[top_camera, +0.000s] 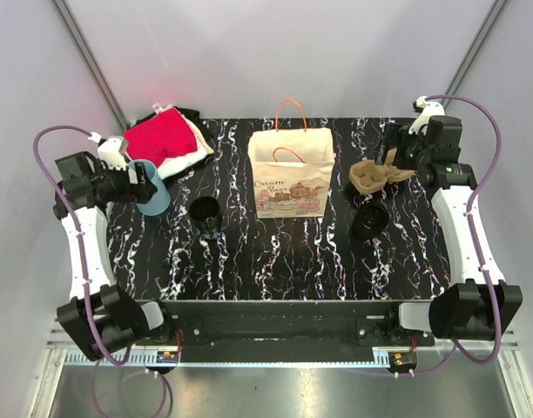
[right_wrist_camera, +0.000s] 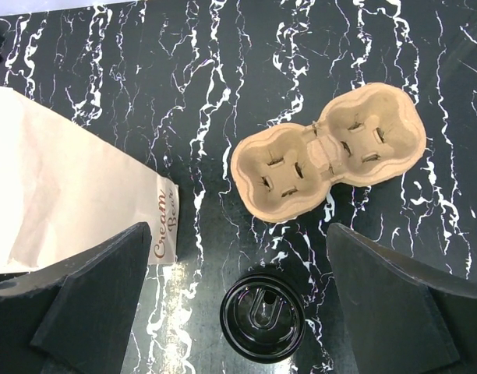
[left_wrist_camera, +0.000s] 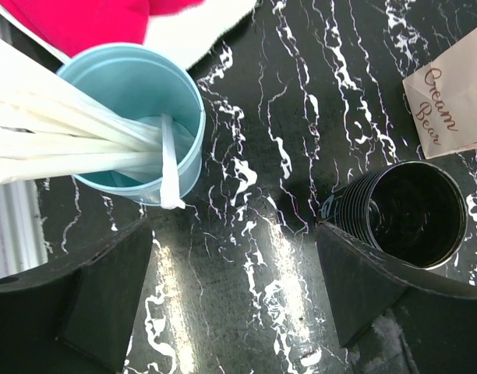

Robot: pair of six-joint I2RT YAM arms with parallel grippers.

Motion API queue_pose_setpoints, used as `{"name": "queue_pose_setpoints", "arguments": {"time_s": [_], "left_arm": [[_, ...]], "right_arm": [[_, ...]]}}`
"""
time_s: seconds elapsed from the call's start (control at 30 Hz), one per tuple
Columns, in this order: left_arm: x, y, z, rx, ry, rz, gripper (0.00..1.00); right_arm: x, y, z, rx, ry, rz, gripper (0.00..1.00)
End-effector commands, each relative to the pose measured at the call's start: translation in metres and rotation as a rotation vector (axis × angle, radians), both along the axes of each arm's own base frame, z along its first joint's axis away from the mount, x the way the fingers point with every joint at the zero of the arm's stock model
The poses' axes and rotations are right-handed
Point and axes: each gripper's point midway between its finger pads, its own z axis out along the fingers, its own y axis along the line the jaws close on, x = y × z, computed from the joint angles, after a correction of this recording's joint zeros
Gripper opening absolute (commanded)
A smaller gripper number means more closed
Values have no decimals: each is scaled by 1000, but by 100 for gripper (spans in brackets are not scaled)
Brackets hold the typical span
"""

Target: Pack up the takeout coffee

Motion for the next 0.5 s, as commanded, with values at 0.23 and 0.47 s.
{"name": "queue_pose_setpoints", "arguments": {"time_s": [0.23,0.47], "left_arm": [[34,19,-2,15,-20,1,84],[53,29,-13,2,-1,27,74]], "right_arm": [[2,7,8,44,-37,34,100],[3,9,4,54,-27,43,100]]}}
